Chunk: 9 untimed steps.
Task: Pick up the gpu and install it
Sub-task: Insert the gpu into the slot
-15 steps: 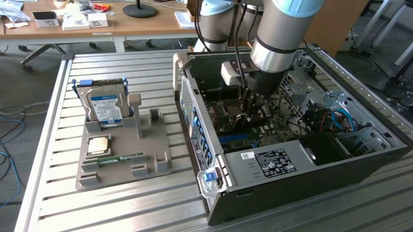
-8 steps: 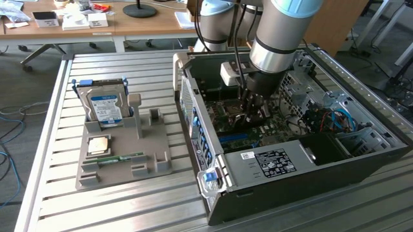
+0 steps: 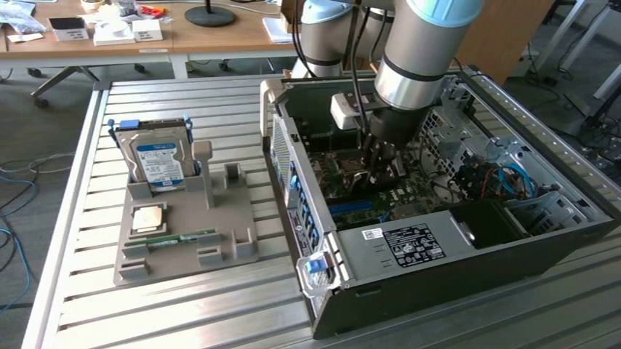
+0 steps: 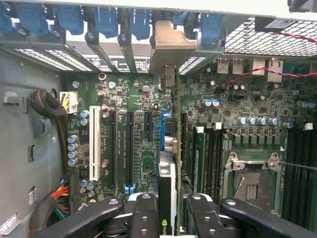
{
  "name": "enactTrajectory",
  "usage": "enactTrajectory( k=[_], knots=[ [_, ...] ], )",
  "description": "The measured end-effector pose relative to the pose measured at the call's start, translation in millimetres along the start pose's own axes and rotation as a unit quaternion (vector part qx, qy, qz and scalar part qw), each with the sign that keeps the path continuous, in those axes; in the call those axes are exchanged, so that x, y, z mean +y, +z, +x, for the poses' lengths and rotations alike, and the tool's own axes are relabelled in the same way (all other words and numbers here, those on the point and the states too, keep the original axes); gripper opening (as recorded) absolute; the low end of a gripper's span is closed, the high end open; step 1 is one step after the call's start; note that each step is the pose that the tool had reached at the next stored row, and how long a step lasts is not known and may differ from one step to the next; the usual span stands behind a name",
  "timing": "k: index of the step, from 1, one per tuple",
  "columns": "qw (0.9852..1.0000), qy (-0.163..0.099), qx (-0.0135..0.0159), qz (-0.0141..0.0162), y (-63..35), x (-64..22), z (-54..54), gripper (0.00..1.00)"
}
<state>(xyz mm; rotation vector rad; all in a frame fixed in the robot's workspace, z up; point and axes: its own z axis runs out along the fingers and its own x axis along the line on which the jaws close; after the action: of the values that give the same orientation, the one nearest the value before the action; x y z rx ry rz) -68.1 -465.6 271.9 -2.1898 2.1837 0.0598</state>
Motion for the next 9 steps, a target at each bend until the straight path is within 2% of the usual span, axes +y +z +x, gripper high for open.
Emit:
enactTrajectory(
  k=[9],
  knots=[
    [1.0, 0.0, 0.0, 0.0, 2.5, 0.8, 0.2, 0.27]
  ],
)
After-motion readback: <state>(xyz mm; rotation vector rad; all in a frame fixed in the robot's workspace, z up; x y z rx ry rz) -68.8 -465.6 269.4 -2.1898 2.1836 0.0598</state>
